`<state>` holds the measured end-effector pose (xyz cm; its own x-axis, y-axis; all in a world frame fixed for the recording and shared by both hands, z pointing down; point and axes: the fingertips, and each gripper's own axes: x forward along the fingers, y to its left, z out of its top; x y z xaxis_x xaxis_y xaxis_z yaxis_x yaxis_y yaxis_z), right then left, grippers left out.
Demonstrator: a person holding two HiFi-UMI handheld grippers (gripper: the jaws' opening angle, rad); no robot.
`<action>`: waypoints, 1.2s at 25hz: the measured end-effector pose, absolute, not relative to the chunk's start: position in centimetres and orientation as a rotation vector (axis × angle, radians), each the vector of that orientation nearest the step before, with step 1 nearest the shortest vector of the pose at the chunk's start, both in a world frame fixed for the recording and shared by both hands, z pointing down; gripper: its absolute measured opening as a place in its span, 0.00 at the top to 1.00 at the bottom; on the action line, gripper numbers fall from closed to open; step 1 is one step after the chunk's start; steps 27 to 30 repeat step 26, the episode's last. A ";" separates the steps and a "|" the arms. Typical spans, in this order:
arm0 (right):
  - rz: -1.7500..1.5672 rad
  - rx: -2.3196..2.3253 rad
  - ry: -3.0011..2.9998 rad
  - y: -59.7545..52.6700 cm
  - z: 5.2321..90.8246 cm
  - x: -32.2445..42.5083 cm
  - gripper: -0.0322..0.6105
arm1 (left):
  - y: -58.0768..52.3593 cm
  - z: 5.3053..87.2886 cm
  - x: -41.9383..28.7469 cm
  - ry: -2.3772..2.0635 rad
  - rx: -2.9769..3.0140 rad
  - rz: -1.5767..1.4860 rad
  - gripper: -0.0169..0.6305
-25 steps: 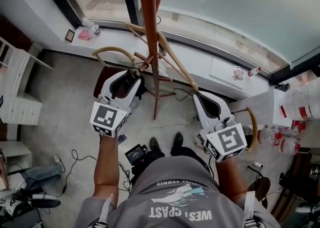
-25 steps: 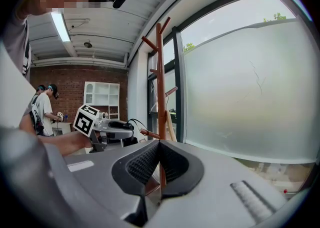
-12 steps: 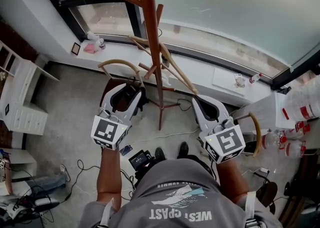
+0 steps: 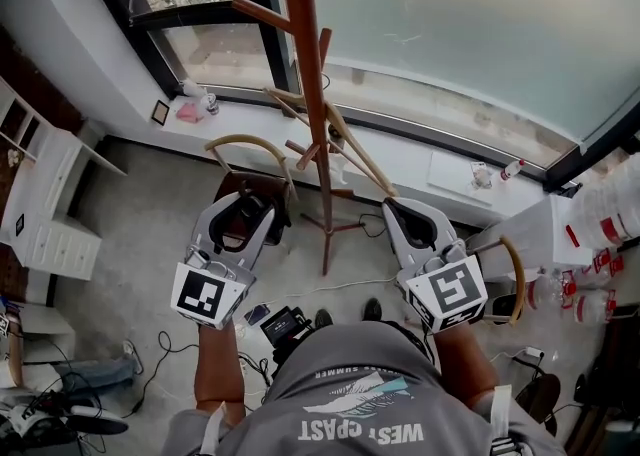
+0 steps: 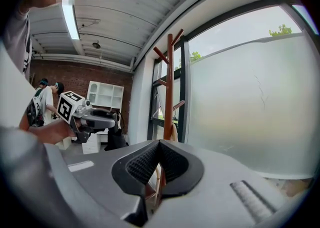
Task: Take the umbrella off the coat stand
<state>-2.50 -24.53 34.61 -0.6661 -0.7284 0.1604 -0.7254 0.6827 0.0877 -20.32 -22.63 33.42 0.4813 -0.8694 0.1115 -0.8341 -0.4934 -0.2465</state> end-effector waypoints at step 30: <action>-0.104 1.164 -2.708 -22.8 33.0 -2.9 0.95 | -16.9 30.7 -22.9 1.541 -2.488 -0.350 0.75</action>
